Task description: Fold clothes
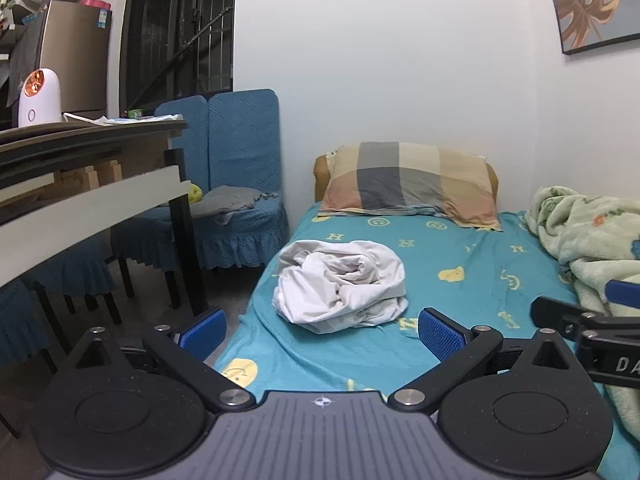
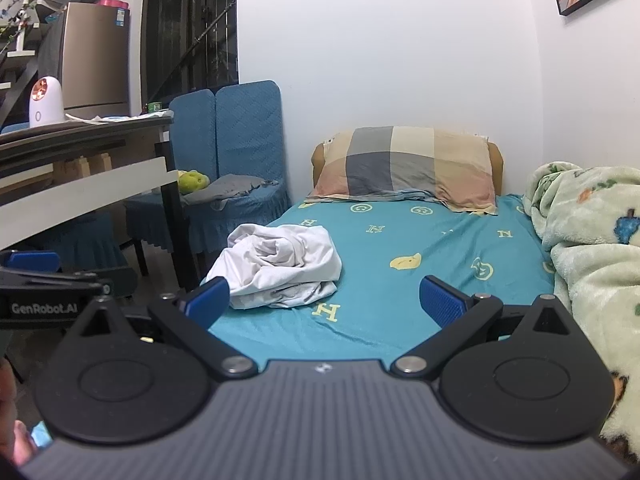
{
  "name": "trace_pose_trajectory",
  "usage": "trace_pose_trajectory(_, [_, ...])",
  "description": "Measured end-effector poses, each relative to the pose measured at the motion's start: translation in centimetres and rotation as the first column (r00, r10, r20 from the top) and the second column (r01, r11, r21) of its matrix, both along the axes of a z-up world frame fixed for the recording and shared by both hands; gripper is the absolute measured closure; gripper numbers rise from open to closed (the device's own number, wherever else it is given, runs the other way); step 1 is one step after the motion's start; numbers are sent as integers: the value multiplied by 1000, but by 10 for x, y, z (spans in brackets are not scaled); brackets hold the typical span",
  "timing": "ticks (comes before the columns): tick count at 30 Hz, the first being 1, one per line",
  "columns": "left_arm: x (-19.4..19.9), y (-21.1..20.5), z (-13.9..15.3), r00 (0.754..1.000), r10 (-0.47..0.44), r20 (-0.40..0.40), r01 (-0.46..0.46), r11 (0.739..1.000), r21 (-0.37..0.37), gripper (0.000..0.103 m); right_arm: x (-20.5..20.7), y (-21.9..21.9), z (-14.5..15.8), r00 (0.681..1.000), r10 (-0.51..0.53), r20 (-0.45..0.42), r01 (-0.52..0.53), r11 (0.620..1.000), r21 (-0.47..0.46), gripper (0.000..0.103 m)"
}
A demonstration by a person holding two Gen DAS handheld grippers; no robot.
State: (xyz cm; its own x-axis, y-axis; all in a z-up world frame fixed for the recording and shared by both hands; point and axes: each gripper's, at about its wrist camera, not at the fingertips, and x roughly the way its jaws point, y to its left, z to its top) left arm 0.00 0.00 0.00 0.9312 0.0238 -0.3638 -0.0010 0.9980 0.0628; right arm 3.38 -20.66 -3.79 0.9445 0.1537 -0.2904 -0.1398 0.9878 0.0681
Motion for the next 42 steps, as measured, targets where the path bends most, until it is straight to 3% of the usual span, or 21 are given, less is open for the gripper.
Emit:
trace_pose_trajectory(6, [2,-12,-4,1000,3,1,-3,999,50,0,-2,0,-6,1000,-11,11,10,1000,23,0])
trace_pose_trajectory(12, [2,-1,-5,1000,-26,-9,25,999,-23,0,1,-3,-11,1000,-15,0,15,997,73,0])
trace_pose_trajectory(19, [0,2,-7,999,-50,2,50,997,-59,0,5,-4,-12,1000,-10,-10,10,999,43,0])
trace_pose_trajectory(23, [-1,-2,-6,998,-51,22,52,998,-22,0,4,-4,-13,1000,1,-13,0,998,61,0])
trace_pose_trajectory(42, [6,-4,-12,998,-66,-7,65,997,-32,0,5,-4,-14,999,20,-26,-18,997,71,0])
